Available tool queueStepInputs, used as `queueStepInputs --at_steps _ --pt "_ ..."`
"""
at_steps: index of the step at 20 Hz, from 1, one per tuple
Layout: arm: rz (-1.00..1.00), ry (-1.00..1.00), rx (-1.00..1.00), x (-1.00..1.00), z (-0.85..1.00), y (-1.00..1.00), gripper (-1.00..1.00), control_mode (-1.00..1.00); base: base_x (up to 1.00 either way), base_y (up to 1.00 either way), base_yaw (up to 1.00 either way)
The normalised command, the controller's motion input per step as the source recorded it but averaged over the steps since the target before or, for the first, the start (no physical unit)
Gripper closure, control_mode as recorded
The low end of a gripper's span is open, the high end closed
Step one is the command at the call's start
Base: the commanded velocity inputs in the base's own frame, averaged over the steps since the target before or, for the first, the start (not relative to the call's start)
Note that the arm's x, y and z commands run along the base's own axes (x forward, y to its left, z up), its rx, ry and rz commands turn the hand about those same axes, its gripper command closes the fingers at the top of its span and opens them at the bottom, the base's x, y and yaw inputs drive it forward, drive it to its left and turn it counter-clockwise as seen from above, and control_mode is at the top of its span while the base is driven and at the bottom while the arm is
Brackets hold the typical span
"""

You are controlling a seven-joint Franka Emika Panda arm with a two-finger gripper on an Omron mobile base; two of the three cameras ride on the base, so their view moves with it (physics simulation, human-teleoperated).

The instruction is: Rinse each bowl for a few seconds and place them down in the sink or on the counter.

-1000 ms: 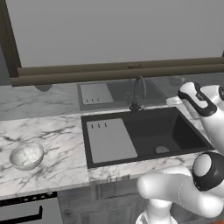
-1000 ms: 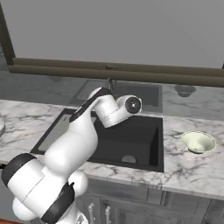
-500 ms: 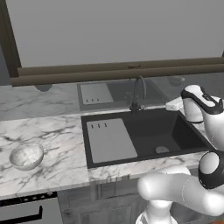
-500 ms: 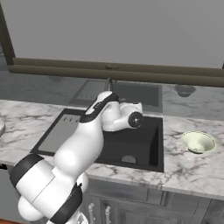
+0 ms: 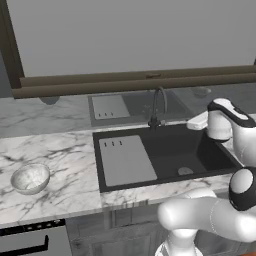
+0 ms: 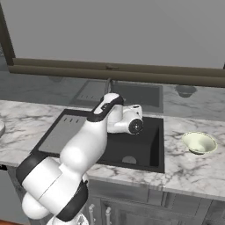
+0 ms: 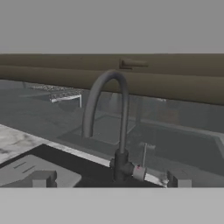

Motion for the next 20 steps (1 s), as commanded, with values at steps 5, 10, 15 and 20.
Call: queueStepInputs --at_steps 5,10,15,20 --pt "0.03 -0.05 0.00 0.20 -0.09 0.00 -1.00 -1.00 0.00 0.00 0.00" --pt "0.03 -0.02 0.00 0.28 -0.12 0.00 -1.00 -1.00 0.00 0.00 0.00" --pt "0.04 -0.03 0.01 0.27 -0.11 0.00 -1.00 -1.00 0.00 0.00 0.00" --pt "0.05 -0.03 0.01 0.27 -0.11 0.00 -1.00 -1.00 0.00 0.00 0.00"
